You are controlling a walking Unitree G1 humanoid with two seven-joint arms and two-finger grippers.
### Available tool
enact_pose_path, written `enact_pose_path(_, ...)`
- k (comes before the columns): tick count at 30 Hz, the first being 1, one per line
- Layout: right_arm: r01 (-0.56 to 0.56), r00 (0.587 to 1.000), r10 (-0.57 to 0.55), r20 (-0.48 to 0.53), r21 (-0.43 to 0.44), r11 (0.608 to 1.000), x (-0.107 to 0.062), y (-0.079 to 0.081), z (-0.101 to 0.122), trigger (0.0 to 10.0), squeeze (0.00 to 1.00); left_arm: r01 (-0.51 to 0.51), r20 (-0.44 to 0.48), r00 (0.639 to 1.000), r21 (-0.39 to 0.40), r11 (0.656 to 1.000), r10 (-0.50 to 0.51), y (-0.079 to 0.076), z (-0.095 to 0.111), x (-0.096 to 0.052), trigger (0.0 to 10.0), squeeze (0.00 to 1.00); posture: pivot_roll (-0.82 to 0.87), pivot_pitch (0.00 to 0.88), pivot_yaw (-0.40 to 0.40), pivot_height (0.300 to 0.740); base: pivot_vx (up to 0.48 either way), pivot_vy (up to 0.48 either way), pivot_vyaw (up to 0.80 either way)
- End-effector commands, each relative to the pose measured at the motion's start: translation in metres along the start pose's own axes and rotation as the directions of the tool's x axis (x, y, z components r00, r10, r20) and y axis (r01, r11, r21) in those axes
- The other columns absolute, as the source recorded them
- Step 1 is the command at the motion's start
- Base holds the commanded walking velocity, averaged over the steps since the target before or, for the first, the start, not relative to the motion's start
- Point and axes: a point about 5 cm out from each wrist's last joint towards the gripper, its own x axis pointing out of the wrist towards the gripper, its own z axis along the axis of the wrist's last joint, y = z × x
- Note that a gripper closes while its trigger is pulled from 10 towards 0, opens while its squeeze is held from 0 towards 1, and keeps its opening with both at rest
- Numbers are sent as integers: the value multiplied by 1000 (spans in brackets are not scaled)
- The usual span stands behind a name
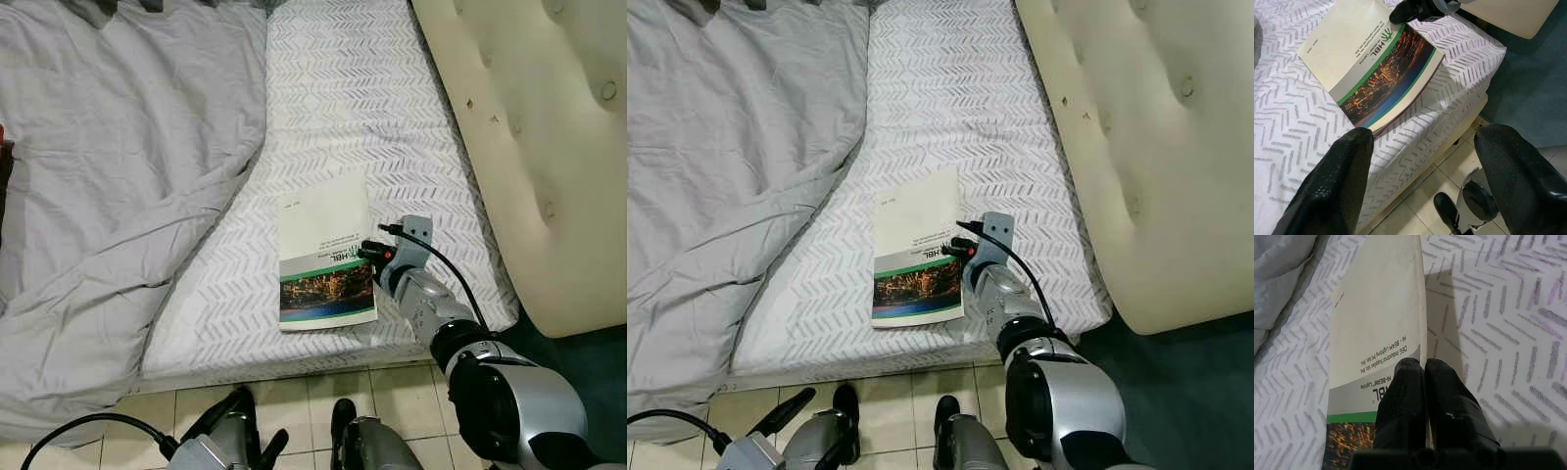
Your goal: Clean up the room
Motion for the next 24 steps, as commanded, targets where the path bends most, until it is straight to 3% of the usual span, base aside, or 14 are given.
enact_pose_path(1,3,998,-8,-59,-88,996,-3,-3,-14,10000,0,15,-42,999,-29,999,-16,-11,-7,-6,10000,0,262,476,-88,740,0,0,0)
enact_pose_path(5,6,998,-16,-64,-142,990,-3,-5,-14,10000,24,15,-43,999,-30,999,-16,-11,-7,-7,10000,0,260,477,-88,740,0,0,0)
enact_pose_path(6,8,998,-18,-63,-155,988,-3,-5,-14,10000,1000,14,-43,999,-30,999,-16,-11,-7,-7,10000,0,259,477,-88,740,0,0,0)
enact_pose_path(9,6,998,-20,-67,-210,978,-3,-6,-13,10000,1000,12,-44,999,-28,1000,-14,-11,-7,-6,10000,0,257,477,-88,740,0,0,0)
enact_pose_path(16,11,997,-30,-74,-247,969,-4,-10,-13,10000,1000,11,-44,999,-28,1000,-13,-11,-10,-3,10000,0,251,468,-95,740,0,0,0)
enact_pose_path(18,8,996,-36,-78,-335,942,-5,-12,-12,10000,1000,10,-35,999,-26,1000,-11,-11,-9,0,10000,0,251,457,-102,740,0,0,0)
enact_pose_path(19,7,997,-43,-70,-447,894,-5,-14,-8,10000,1000,7,-25,1000,-24,1000,-8,-10,-9,4,10000,0,251,435,-107,740,0,0,0)
enact_pose_path(20,7,997,-43,-70,-447,894,-5,-14,-8,10000,1000,7,-25,1000,-24,1000,-8,-10,-9,4,10000,0,251,435,-107,740,0,0,0)
enact_pose_path(21,9,997,-46,-56,-526,850,-5,-16,-4,10000,1000,7,-19,1000,-22,1000,-7,-9,-10,8,10000,0,251,418,-110,740,0,0,0)
enact_pose_path(24,12,998,-45,-47,-556,831,-5,-17,-1,10000,1000,3,-15,1000,-22,1000,-4,-8,-13,14,10000,0,244,392,-121,740,0,0,0)
